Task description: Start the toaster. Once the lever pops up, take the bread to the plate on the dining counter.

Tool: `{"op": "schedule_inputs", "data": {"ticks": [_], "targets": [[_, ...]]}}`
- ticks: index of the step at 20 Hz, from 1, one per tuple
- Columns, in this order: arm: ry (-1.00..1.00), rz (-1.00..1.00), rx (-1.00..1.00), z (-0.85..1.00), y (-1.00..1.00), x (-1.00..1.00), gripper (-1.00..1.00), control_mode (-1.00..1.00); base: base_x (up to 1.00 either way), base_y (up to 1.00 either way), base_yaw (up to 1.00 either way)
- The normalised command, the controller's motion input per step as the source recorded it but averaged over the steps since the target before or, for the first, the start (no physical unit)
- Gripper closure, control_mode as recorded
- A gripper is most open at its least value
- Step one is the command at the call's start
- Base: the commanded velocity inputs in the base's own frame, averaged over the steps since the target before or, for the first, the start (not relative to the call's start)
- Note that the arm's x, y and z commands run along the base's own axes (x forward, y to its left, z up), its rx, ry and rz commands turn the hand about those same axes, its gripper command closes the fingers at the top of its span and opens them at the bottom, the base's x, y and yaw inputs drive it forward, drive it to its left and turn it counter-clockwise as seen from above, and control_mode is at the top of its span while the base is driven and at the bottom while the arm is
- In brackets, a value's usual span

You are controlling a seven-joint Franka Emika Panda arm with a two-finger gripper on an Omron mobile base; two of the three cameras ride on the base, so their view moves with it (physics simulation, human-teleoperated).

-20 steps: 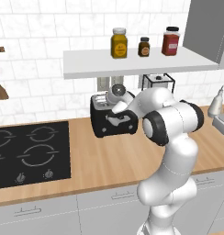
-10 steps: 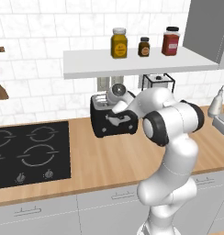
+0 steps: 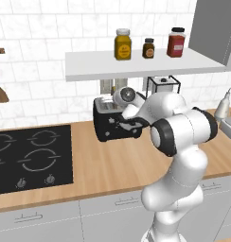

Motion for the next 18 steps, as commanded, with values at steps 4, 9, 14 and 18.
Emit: {"op": "schedule_inputs", "data": {"ticks": [4, 9, 14, 18], "targets": [[-0.18, 0.00, 0.00, 0.29, 0.00, -0.39, 1.00, -1.00, 0.00, 0.00, 0.00], [-0.02, 0.00, 0.00, 0.32, 0.00, -0.45, 1.00, -1.00, 0.00, 0.00, 0.00], [0.01, 0.00, 0.00, 0.39, -0.03, -0.55, 1.00, -1.00, 0.00, 0.00, 0.00], [0.06, 0.00, 0.00, 0.72, -0.07, -0.37, 1.00, -1.00, 0.00, 0.00, 0.00]]}}
